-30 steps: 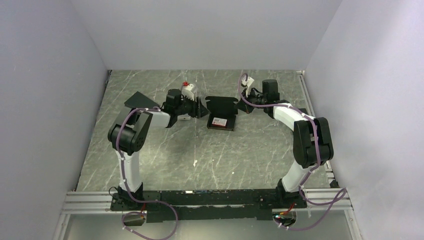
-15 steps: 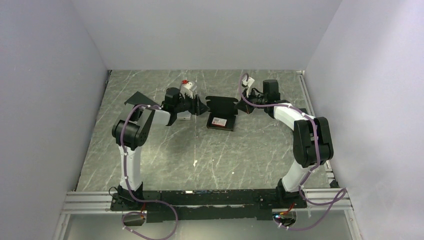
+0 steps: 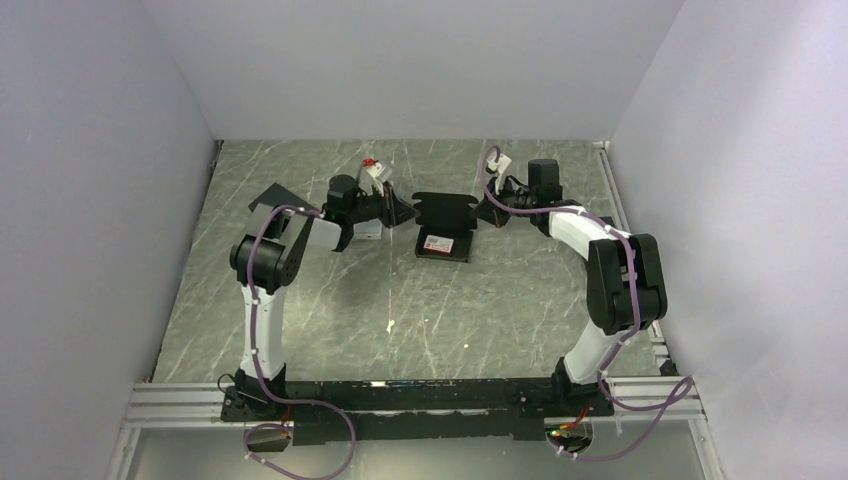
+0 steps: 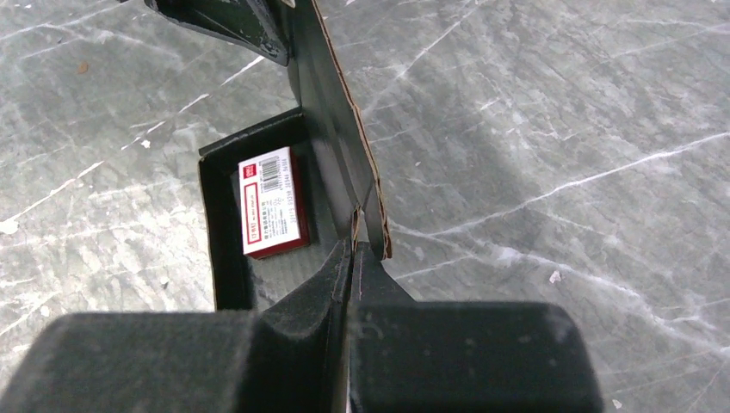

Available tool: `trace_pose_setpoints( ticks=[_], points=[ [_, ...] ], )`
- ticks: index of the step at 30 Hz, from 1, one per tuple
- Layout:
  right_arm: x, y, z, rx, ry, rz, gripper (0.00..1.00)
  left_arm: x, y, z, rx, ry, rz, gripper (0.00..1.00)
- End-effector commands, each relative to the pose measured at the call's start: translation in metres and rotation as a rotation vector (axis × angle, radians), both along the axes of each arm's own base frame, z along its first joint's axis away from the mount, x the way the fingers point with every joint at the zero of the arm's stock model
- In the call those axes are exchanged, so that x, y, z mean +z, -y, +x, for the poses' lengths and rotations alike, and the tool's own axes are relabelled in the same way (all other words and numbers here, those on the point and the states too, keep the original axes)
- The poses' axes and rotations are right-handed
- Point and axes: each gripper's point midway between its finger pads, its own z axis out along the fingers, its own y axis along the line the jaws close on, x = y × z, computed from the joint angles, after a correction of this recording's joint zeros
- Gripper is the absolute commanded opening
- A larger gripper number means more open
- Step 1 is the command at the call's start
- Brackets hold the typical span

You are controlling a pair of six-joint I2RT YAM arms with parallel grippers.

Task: Fold the paper box
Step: Close the paper box at the center of the board.

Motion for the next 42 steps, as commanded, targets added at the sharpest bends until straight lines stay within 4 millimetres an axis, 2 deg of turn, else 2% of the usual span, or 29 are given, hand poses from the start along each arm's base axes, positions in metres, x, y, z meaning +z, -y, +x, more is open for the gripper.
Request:
trace_pose_setpoints(
  ticks=[1, 2, 3, 7, 15, 26, 33, 37, 42],
  points=[
    [0.009, -0.001, 0.008, -0.001, 0.051, 0.015, 0.00, 0.020, 0.008, -0.004, -0.054, 0.045, -0.054, 0.11],
    [0.009, 0.000, 0.009, -0.013, 0.051, 0.013, 0.00, 0.020, 0.007, -0.003, -0.045, 0.037, -0.053, 0.03],
    [0.009, 0.001, 0.011, -0.027, 0.049, 0.013, 0.00, 0.021, 0.007, -0.004, -0.035, 0.028, -0.053, 0.00],
    [0.009, 0.004, 0.015, -0.086, 0.043, 0.014, 0.00, 0.029, 0.006, -0.006, 0.042, 0.020, -0.040, 0.00],
    [0.016, 0.005, 0.026, -0.258, 0.064, -0.013, 0.00, 0.044, 0.018, -0.021, 0.186, -0.002, -0.001, 0.00],
    [0.031, -0.009, 0.011, -0.461, 0.116, -0.031, 0.00, 0.041, 0.027, -0.024, 0.351, -0.103, 0.028, 0.00],
    [0.018, -0.009, 0.011, -0.652, 0.046, 0.000, 0.00, 0.044, 0.031, -0.022, 0.444, -0.150, 0.013, 0.00],
    [0.011, -0.001, 0.015, -0.760, 0.030, 0.005, 0.00, 0.050, 0.038, -0.027, 0.438, -0.157, -0.024, 0.00],
    [0.007, 0.006, 0.018, -0.863, -0.010, 0.043, 0.00, 0.049, 0.051, -0.034, 0.415, -0.167, -0.025, 0.00]
  ],
)
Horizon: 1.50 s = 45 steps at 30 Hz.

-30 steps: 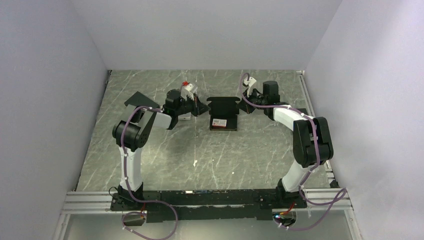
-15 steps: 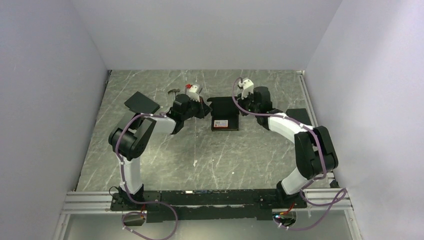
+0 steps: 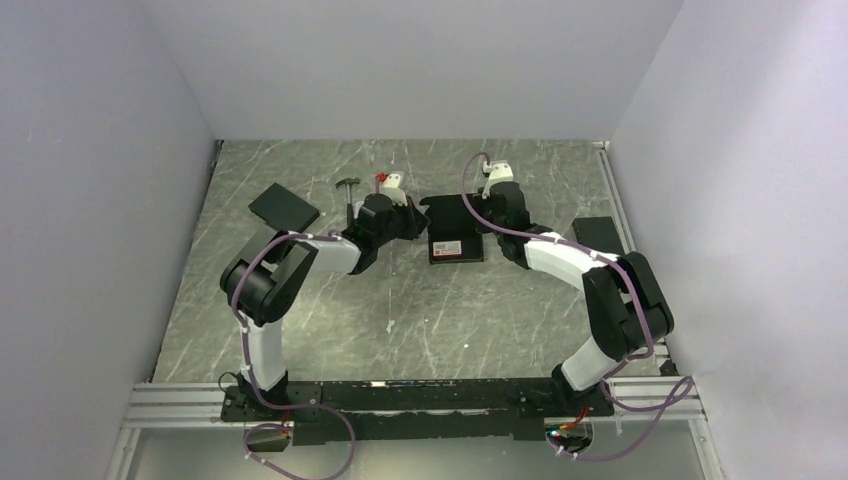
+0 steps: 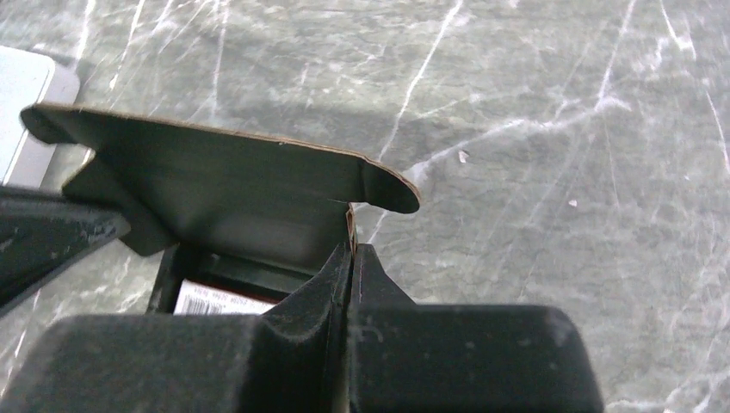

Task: Fold the paper box
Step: Close the paper box at the center of the board.

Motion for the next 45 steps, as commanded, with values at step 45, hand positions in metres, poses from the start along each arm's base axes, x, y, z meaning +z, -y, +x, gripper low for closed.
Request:
trace_pose_setpoints(
  ticks=[45],
  points=[
    [-0.002, -0.054, -0.013, -0.051, 0.006, 0.154, 0.04, 0.016, 0.090, -0.032, 0.033, -0.107, 0.103, 0.04]
  ],
)
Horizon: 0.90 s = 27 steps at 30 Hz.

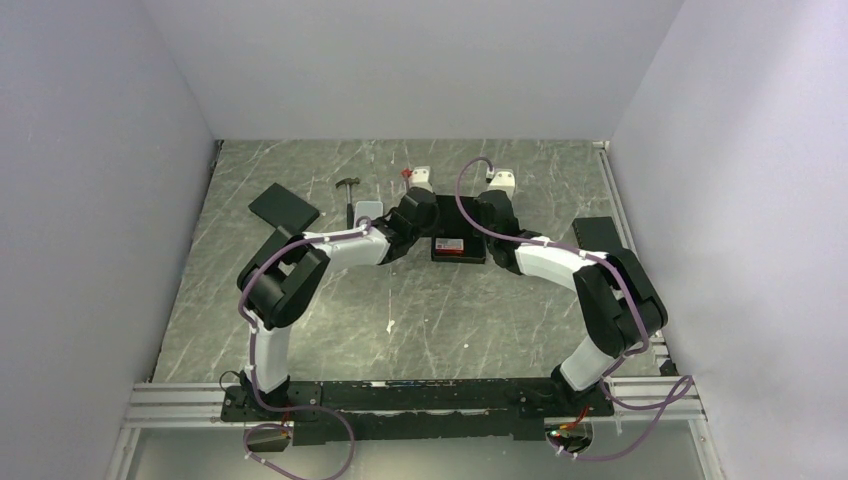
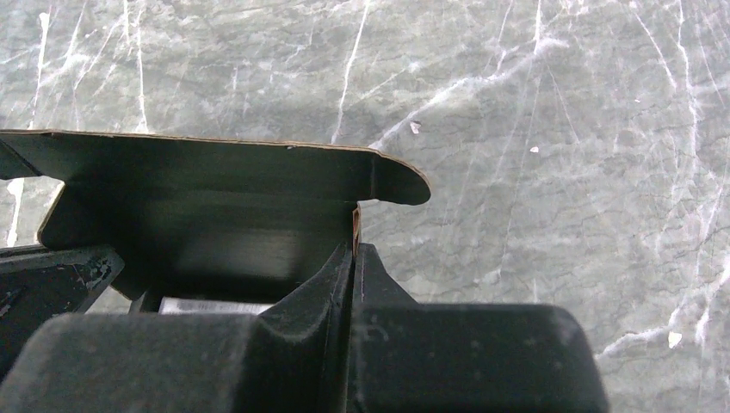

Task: Fold the paper box
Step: Close the paper box at the center of the board.

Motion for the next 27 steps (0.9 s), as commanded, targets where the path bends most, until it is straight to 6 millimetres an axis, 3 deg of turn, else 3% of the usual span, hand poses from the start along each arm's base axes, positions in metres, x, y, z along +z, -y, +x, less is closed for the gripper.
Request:
trace_pose_setpoints(
  ticks=[1, 8, 16, 27],
  points=[
    [0.016, -0.068, -0.009, 0.207, 0.030, 0.148, 0.05, 0.020, 0.061, -0.035, -0.191, -0.006, -0.103, 0.05],
    [0.023, -0.076, -0.015, 0.245, 0.026, 0.196, 0.10, 0.035, 0.066, -0.046, -0.226, 0.031, -0.118, 0.12],
    [0.024, -0.077, -0.017, 0.272, 0.021, 0.203, 0.17, 0.034, 0.070, -0.054, -0.267, 0.019, -0.146, 0.14],
    [0.034, -0.076, -0.019, 0.310, 0.039, 0.202, 0.14, 0.041, 0.060, -0.057, -0.243, 0.022, -0.139, 0.18]
  ],
)
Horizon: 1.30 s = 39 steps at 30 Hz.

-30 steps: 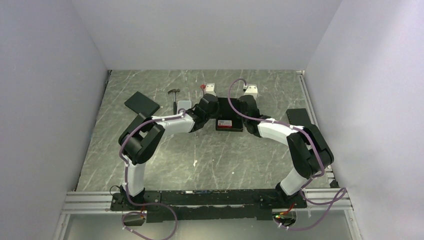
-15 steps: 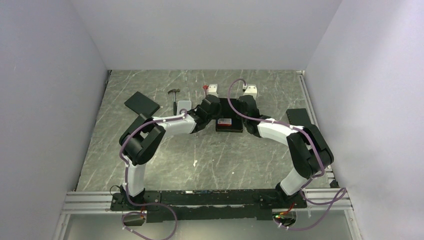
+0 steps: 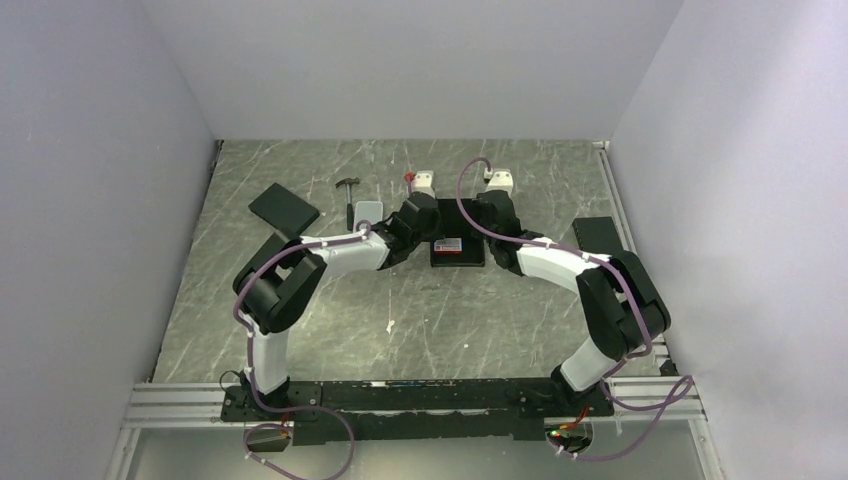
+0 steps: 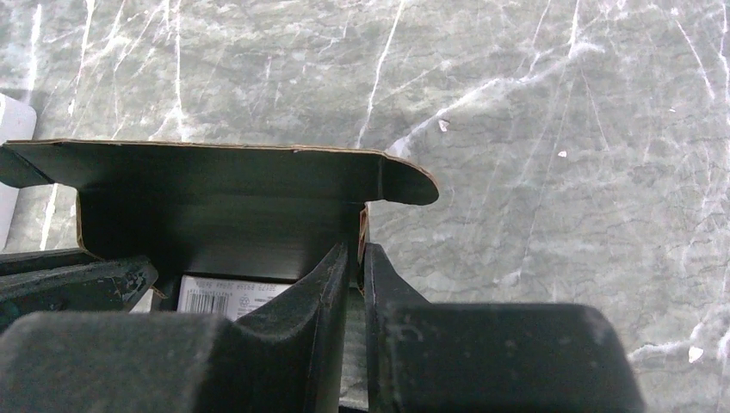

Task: Fold the paper box
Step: Close the paper box at the center of the board.

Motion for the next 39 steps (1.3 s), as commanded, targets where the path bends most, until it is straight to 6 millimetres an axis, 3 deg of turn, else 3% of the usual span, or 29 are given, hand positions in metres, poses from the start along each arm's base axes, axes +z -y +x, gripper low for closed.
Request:
trace_pose_setpoints(
  ticks=[1, 8, 13, 29, 39],
  points=[
    [0.031, -0.065, -0.014, 0.242, 0.045, 0.176, 0.14, 0.039, 0.057, -0.043, -0.218, 0.007, -0.164, 0.19],
    [0.031, -0.047, -0.005, 0.205, 0.079, 0.117, 0.09, 0.046, 0.050, -0.045, -0.217, 0.010, -0.176, 0.26],
    [0.030, -0.037, -0.001, 0.202, 0.096, 0.099, 0.00, 0.053, 0.040, -0.047, -0.226, 0.012, -0.201, 0.33],
    [0.030, -0.031, 0.003, 0.231, 0.138, 0.072, 0.00, 0.084, 0.009, -0.066, -0.356, 0.071, -0.263, 0.62],
    [0.028, -0.029, 0.003, 0.254, 0.142, 0.082, 0.00, 0.092, -0.021, -0.090, -0.455, 0.097, -0.243, 0.69]
  ],
)
